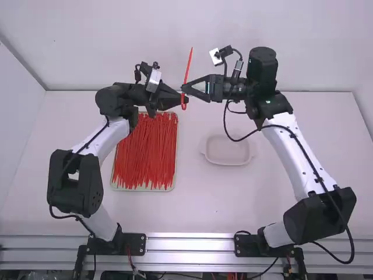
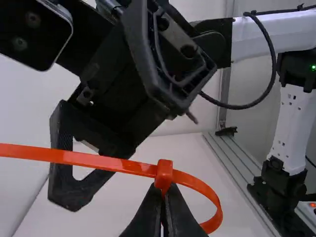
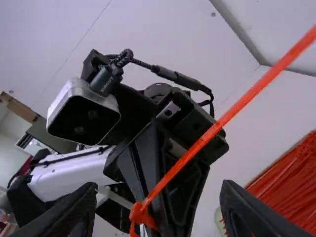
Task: Fasten the cable tie
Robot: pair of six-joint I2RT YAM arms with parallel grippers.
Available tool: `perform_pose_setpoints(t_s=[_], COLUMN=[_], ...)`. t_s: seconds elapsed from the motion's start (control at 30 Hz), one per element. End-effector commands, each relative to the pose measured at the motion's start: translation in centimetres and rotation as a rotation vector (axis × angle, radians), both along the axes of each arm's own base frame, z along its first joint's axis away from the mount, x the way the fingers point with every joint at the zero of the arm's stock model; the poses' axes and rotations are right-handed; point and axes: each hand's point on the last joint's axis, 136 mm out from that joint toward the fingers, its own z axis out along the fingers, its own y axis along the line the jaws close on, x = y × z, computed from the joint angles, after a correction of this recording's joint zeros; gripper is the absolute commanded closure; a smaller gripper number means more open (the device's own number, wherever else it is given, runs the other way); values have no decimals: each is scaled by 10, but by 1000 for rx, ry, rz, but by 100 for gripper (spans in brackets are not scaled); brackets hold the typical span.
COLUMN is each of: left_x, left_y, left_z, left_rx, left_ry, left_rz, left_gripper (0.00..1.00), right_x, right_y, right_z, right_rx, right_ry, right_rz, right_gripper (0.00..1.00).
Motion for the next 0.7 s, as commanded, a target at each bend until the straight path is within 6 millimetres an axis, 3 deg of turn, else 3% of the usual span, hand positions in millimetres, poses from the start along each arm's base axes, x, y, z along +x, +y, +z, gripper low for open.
perform_pose_setpoints(t_s=[0.0,0.37,0.5,0.6,0.67], left_x=[-3,-4,-3,-1,-1], left_y=[0,0,0,0,1], left_z=[14,14,15,17,17], left_rx=[-18,-18,-25,-35,-36], left_ry=[-47,-47,-44,-41,-42], left_rz=[8,7,12,21,23], left_gripper=[98,98,98,98,98], right_x=[2,3,2,-1,-3], right_y=[3,4,5,10,12], right_z=[10,16,16,16,16], right_rx=[3,18,18,18,18], right_ry=[-46,-66,-66,-67,-67], right_rz=[-19,-23,-20,-7,-3], right_gripper=[37,78,81,88,99])
